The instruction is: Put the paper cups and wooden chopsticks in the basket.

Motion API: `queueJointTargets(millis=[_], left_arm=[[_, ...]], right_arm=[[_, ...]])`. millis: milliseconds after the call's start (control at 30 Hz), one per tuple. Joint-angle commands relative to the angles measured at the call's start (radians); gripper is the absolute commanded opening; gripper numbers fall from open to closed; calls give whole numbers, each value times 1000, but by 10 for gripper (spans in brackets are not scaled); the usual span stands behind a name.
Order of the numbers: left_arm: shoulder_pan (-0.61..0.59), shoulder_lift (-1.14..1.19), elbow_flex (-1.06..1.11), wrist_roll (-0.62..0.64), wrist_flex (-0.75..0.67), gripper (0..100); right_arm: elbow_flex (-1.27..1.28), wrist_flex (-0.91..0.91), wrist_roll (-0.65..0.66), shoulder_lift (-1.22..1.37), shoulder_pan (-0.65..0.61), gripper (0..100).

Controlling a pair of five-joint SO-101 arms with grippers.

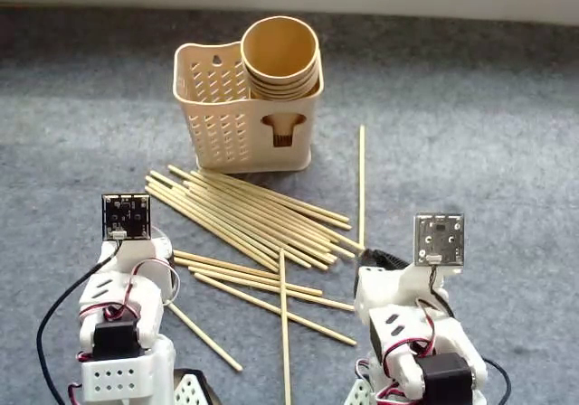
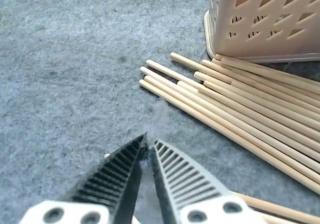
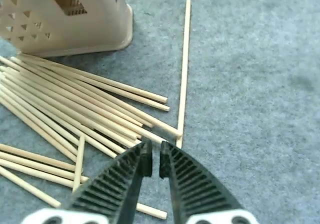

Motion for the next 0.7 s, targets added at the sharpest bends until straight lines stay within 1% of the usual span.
queueJointTargets(millis=[0,100,200,367,500,567,667], left_arm=[[-5,-8,19,-9,2,7],[-7,-8,19,-9,2,7],[-7,-8,19,-9,2,7],[-7,-8,19,-9,2,7],[-7,-8,19,-9,2,7],[-7,-8,19,-9,2,7],[-7,-8,19,-9,2,7]], right_arm=[[-38,-24,-12,21,-68,40],[-61,-44,-20,116,-113,41],[-131,-42,-54,274,-174,44],[-263,-44,-114,547,-305,46],[-317,-44,-140,711,-415,49],[-326,-44,-152,773,-458,81],[-326,-54,-196,849,-512,169]])
